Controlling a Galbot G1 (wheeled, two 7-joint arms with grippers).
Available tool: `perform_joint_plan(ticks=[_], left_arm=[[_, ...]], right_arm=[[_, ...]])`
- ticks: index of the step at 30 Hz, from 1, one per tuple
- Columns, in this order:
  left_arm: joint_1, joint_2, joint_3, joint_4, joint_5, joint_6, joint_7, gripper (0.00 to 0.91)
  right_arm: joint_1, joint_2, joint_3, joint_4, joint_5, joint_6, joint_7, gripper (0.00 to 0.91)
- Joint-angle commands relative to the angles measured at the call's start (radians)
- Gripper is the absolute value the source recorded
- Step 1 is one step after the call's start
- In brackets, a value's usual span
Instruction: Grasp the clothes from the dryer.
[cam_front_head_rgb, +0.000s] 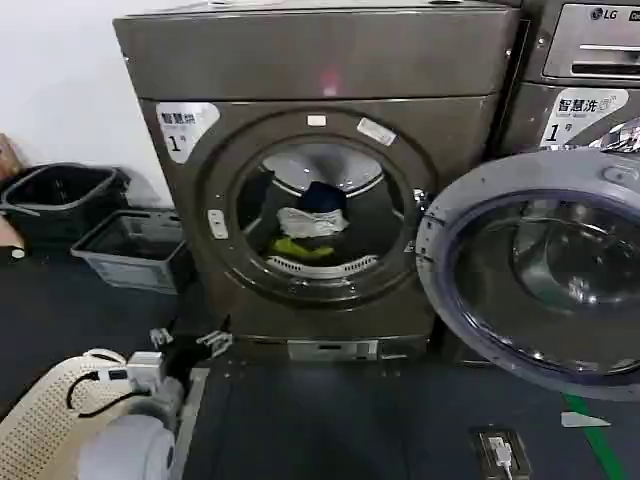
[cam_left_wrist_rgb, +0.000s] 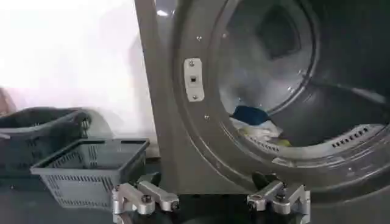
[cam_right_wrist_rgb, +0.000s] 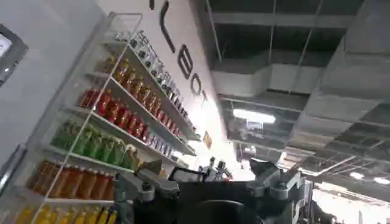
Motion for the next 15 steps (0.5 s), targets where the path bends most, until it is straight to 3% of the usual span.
perform_joint_plan(ticks=[1,3,15], left_arm=[[0.002,-0.001,0.000,-0.001,0.001,0.049,0.000,0.907],[0.005,-0.001,0.000,-0.004,0.001,0.049,0.001,0.907],[0.015,-0.001,-0.002,-0.010,0.001,0.049,0.003,0.907]], right_arm=[[0.001,0.000,-0.008,-0.001,0.001,0.007,0.011,0.907],[0.002,-0.003,-0.020,-0.023,0.027,0.065,0.024,0.907],[-0.006,-0.006,-0.013,-0.037,0.021,0.055,0.034,0.907]])
